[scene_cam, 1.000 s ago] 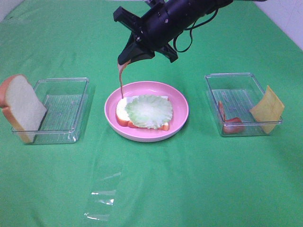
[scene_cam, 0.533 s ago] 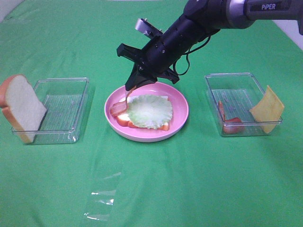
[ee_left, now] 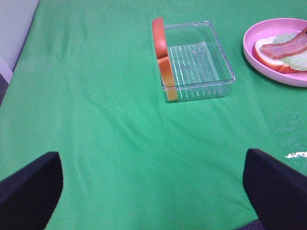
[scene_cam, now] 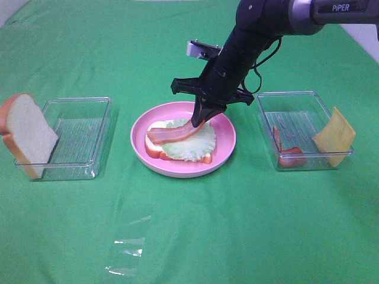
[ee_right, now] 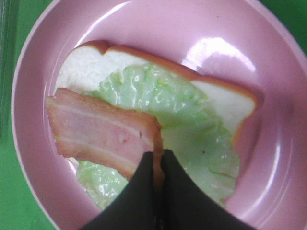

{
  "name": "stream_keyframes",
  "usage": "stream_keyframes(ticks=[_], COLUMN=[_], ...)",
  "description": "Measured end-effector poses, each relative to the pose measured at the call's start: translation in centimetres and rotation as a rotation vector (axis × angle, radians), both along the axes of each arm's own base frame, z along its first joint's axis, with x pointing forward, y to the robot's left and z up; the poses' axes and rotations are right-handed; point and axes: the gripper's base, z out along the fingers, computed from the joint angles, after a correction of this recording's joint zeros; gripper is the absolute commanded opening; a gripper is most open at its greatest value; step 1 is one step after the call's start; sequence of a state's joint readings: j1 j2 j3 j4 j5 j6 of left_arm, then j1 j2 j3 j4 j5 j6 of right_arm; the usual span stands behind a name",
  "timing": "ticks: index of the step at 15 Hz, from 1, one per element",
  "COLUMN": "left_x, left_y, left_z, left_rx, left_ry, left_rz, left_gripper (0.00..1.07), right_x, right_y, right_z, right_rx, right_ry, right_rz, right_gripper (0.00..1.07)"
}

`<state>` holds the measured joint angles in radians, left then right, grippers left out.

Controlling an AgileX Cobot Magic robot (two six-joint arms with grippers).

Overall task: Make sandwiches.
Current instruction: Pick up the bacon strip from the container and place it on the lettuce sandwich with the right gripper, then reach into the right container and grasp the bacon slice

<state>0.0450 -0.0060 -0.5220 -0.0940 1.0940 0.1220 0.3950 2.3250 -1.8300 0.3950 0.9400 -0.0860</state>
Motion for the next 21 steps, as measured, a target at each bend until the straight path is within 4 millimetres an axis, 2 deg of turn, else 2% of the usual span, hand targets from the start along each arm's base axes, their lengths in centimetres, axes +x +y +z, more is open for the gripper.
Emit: stream_keyframes(ticks=[2,3,4,5,6,7,10,13,16,18,21], left_x=[0.0,0.0,0.0,0.0,0.0,0.0,0.0,0.0,0.0,0.0,0.0], left_y=[0.0,0.0,0.0,0.0,0.0,0.0,0.0,0.0,0.0,0.0,0.0], left_z=[0.0,0.0,0.0,0.0,0.0,0.0,0.0,0.0,0.0,0.0,0.0], left_rx=[0.000,0.000,0.000,0.000,0.000,0.000,0.000,0.000,0.000,0.000,0.000], left_ry=[0.000,0.000,0.000,0.000,0.000,0.000,0.000,0.000,0.000,0.000,0.000], left_rz=[0.000,0.000,0.000,0.000,0.000,0.000,0.000,0.000,0.000,0.000,0.000], left_gripper=[0.94,0.94,0.94,0.94,0.94,0.94,0.94,0.94,0.94,0.94,0.94], right_x=[0.0,0.0,-0.1,-0.1,-0.2,-0.5,-0.7,-1.4,-2.5,-2.7,-3.8], right_y=[0.0,0.0,0.0,0.0,-0.1,-0.1,-0.4,-0.9,-2.3,-3.8,-4.8], right_z=[0.0,0.0,0.0,0.0,0.0,0.1,1.7,4.8,7.2,9.0,9.1], right_rx=[-0.001,-0.001,-0.002,-0.004,-0.007,-0.015,-0.028,-0.045,-0.163,-0.290,-0.355], right_ry=[0.001,0.006,0.011,0.020,0.027,0.053,0.022,0.004,0.031,-0.028,-0.019], right_rz=[-0.004,-0.013,-0.013,-0.010,-0.008,0.005,0.020,0.049,0.038,-0.024,-0.050], right_gripper=[0.00,0.12,0.40,0.57,0.86,0.99,0.99,0.99,0.99,0.99,0.99])
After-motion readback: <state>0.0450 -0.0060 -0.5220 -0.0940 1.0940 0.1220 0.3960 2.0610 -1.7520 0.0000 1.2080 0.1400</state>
